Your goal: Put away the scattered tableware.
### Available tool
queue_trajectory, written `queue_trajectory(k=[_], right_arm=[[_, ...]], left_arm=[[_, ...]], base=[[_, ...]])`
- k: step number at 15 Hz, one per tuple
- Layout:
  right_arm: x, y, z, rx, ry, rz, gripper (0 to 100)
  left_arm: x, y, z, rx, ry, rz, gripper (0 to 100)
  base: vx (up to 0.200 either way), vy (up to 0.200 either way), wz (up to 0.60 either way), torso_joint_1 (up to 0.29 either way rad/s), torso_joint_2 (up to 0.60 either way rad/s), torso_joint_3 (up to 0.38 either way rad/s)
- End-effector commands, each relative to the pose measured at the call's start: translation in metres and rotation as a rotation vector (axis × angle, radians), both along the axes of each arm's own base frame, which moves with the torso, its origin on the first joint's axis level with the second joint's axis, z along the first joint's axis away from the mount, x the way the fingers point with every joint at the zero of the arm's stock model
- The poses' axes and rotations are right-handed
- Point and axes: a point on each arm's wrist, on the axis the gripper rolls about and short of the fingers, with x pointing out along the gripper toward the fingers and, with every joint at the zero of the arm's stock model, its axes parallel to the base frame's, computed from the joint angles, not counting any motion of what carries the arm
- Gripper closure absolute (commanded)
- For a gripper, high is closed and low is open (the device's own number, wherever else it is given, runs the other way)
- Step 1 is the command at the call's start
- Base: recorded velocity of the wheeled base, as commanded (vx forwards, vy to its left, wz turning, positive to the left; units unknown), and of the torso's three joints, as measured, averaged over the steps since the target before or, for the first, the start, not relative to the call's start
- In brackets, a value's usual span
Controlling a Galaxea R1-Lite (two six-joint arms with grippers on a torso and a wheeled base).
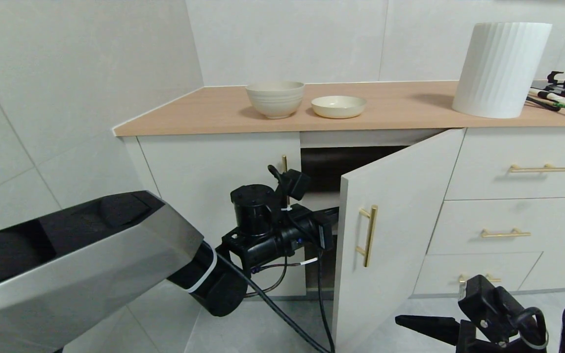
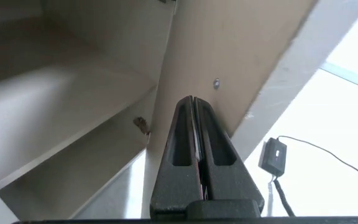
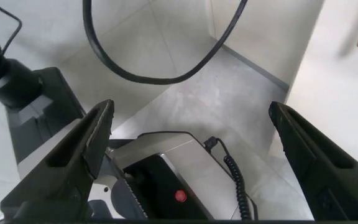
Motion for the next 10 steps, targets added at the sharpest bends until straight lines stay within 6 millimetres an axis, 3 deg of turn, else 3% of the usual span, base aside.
queue_trajectory(k=[1,3,10], right_arm=[[0.000,0.000,-0.001,-0.003,0.003,0.001,0],[0.000,0.000,-0.001,-0.003,0.003,-0.001,0],[0.001,0.001,-0.002,-0.006,0.006,0.001,0]], left_arm=[[0.003,-0.003,-0.004,0.003,0.006,-0.001,100],[0.005,-0.005,-0.004,-0.001,0.001,-0.001,100],[0.020,-0.016,-0.015,-0.014,-0.015,0.005,100]], base=[[-0.200,0.000,0.00,-0.002,0.00,0.002],[-0.200,0.000,0.00,0.010,0.00,-0.005],[0.000,0.000,0.00,0.000,0.00,0.000]])
